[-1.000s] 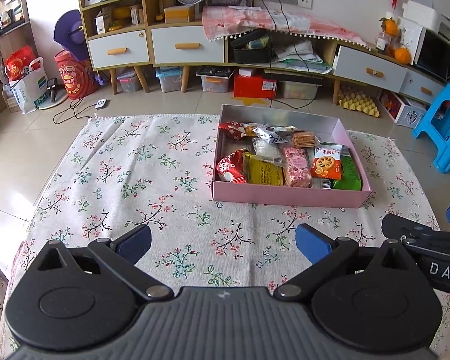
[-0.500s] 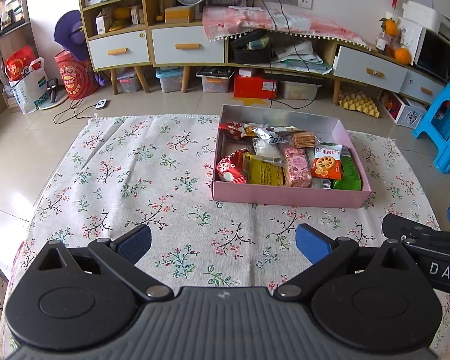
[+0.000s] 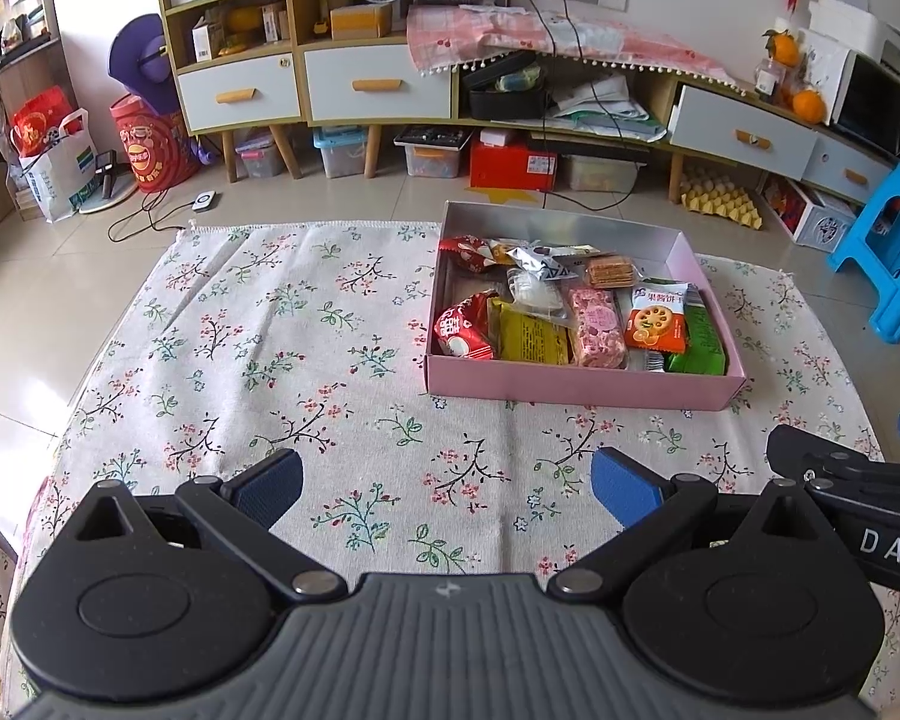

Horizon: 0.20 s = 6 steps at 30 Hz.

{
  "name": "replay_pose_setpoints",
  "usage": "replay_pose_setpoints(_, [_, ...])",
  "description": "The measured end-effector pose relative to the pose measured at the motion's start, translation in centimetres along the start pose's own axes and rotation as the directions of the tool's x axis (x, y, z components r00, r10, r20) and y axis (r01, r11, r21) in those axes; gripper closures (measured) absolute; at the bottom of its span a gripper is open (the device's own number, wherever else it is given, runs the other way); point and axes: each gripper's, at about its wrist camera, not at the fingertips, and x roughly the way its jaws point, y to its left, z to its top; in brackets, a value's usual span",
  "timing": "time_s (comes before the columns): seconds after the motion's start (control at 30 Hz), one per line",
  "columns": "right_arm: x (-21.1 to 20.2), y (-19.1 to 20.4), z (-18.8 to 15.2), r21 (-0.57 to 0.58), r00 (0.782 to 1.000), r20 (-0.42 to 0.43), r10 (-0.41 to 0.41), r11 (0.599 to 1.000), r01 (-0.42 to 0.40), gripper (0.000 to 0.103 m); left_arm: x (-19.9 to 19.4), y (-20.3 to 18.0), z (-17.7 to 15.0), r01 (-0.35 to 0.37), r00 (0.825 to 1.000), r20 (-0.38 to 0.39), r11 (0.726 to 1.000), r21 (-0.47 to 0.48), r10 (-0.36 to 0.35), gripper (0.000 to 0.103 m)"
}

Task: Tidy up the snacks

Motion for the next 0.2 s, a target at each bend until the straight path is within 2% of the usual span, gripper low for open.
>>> replay_pose_setpoints(0.2, [-0.03,0.05,0.0,-0.001,1.0,0.001,0.0,1.0,0.0,0.007,0.06,0.07,0.01,-0.002,1.0,-0.006,1.0,-0.001,0.002,0.0])
